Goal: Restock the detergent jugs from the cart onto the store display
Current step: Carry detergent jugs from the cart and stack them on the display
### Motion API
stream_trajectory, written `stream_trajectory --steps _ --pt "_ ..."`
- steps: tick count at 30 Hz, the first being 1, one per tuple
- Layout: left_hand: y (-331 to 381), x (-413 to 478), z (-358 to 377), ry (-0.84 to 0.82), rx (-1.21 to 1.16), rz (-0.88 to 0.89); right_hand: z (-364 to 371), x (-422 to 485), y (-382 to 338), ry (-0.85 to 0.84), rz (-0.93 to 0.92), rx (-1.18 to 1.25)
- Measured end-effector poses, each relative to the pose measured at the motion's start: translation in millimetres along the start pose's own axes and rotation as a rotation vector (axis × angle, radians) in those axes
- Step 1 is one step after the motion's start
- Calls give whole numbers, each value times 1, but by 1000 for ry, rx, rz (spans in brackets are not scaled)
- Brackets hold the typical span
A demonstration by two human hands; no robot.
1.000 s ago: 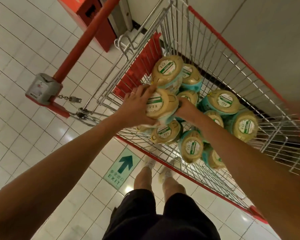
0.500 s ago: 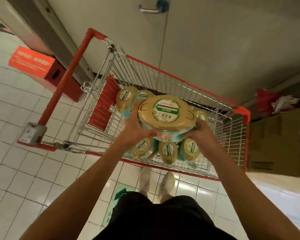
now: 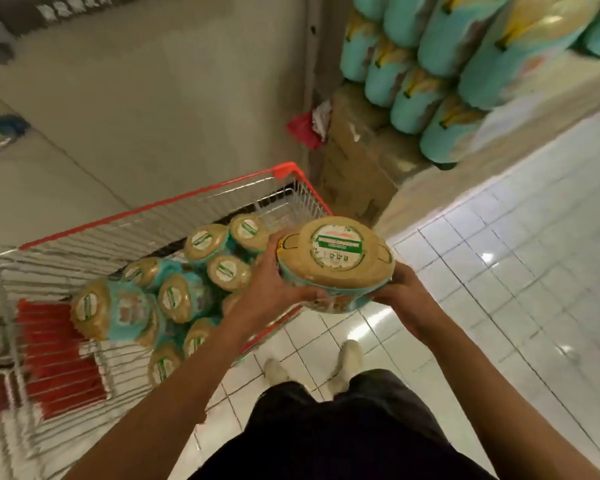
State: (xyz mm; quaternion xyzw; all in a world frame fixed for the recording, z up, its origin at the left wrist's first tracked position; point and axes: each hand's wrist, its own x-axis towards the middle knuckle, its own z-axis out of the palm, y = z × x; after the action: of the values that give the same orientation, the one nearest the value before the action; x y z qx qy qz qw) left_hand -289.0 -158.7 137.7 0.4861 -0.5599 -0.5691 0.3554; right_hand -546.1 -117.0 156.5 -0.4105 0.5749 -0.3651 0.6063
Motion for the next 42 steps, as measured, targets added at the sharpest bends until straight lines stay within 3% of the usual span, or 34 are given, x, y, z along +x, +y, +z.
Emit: stream_trajectory --steps 10,16,27,35,42 --pt "51 49 252 -486 112 114 -184 -145 63 540 -45 242" --pt "61 72 395 -613 135 111 -311 -192 96 613 -4 235" --pt "81 169 559 -593 99 85 -501 -154 78 585 3 256" --pt "90 306 649 -526 30 76 -648 -48 45 551 18 193" --pt "130 415 697 -357 23 69 -760 57 -17 403 25 156"
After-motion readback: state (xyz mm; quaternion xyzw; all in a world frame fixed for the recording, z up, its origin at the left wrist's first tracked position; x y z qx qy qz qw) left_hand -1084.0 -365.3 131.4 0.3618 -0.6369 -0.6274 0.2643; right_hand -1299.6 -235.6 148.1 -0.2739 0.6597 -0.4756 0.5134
